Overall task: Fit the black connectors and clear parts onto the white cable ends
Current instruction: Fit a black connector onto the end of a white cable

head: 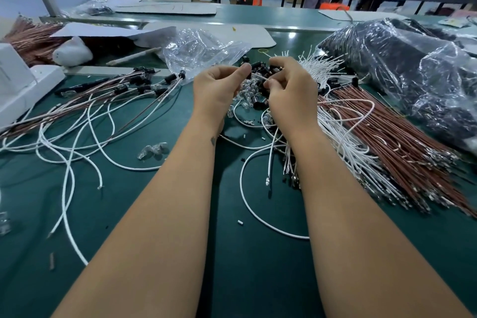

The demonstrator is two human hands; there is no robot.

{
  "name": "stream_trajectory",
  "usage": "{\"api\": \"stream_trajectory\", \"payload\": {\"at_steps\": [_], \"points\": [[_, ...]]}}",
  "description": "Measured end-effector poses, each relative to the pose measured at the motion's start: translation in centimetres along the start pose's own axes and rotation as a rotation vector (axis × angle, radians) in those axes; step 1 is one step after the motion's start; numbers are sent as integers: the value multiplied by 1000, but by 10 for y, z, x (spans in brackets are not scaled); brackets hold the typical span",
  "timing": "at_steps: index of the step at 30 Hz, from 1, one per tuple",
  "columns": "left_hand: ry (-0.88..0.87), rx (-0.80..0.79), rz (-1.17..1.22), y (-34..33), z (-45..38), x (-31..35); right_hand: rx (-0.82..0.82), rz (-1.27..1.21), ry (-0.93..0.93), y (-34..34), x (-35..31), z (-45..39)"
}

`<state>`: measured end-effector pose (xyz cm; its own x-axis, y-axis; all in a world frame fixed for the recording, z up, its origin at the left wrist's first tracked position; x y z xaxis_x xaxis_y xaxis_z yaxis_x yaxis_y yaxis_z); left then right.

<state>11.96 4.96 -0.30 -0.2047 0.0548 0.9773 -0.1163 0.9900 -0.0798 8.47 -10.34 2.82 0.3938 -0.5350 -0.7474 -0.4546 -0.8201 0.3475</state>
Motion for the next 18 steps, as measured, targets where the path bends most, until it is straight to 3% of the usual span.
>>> {"api": "stream_trajectory", "payload": {"at_steps": [11, 18], "points": [[-50, -33, -3, -5, 2, 3, -35, 1, 34, -5, 1, 1], [-48, -90, 116, -8, 0, 2, -50, 17, 23, -7, 4, 0]]}}
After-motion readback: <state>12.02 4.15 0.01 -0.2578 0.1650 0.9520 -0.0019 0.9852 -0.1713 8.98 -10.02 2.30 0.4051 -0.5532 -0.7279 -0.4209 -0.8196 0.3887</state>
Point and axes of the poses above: each hand's wrist, its own z-axis away from the middle knuckle, its own y-axis out of the back of the hand, x = y × z, the point moved 8 cm from there along -z, towards the middle knuckle, and after that the axes turned 6 degrees about -z, right-handed, at the moved point
